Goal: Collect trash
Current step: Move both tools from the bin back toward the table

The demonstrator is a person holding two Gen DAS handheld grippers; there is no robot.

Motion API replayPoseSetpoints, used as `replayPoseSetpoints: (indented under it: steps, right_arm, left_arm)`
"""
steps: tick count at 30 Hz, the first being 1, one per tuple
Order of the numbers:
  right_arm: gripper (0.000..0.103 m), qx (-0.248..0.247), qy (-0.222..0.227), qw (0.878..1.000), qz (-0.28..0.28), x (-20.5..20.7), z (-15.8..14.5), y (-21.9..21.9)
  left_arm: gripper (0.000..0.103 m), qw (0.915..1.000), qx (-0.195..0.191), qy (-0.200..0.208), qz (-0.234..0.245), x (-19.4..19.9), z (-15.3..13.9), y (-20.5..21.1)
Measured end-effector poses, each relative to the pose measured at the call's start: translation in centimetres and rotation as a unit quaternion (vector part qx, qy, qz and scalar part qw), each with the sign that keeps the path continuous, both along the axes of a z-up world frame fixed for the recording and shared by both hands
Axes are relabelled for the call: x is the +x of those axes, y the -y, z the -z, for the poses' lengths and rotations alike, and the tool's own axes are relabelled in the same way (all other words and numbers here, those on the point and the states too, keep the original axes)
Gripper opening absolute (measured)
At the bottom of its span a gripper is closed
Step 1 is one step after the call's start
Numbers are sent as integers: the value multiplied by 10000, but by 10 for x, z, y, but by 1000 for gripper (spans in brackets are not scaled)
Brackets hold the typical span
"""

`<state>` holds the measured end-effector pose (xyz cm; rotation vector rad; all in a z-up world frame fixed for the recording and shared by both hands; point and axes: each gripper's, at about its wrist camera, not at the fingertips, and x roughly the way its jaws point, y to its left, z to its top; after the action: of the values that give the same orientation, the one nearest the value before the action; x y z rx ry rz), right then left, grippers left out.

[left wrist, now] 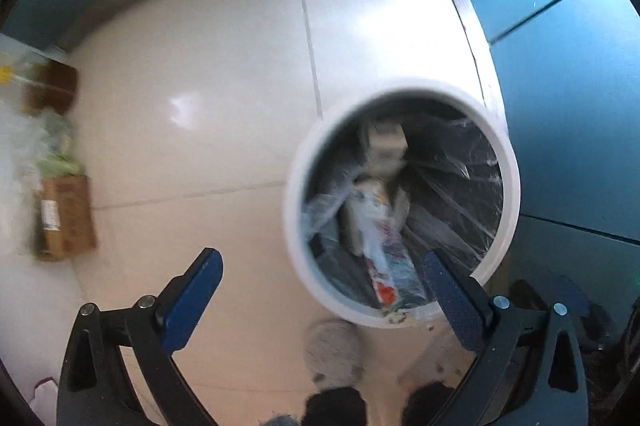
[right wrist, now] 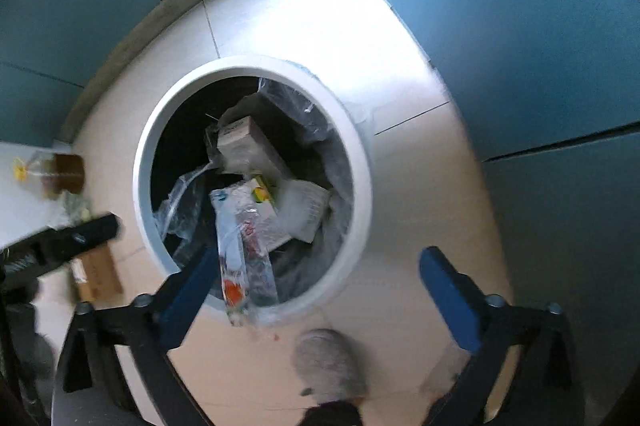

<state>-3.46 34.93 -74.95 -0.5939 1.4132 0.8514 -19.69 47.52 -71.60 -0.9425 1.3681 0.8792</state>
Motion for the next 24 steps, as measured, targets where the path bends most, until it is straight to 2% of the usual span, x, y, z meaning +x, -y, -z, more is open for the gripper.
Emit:
replayPoseSetpoints:
  steps: [4,8,11,18,24]
  right_arm:
    - [103,24,287,9995,-134,-5,-39,4]
    - [103,67,361,9990,-250,-9,-85,10]
    - [103,114,374,9987,-327,-16,-130,18]
    - [103,226,352,9975,-577,-33,-256,46]
    - [103,484,452,9951,-739,-42,-372,76]
  left_arm:
    - [103,9991,382,-147,119,-11,-50,10]
    - [103,9985,499,-187,141,-13,-93,21]
    - [103,9983,536,-175,145,-13,-130,34]
    - [103,9968,759,-135,220,-17,-241,71]
    - [103,9958,915,31,95,-28,-334,100]
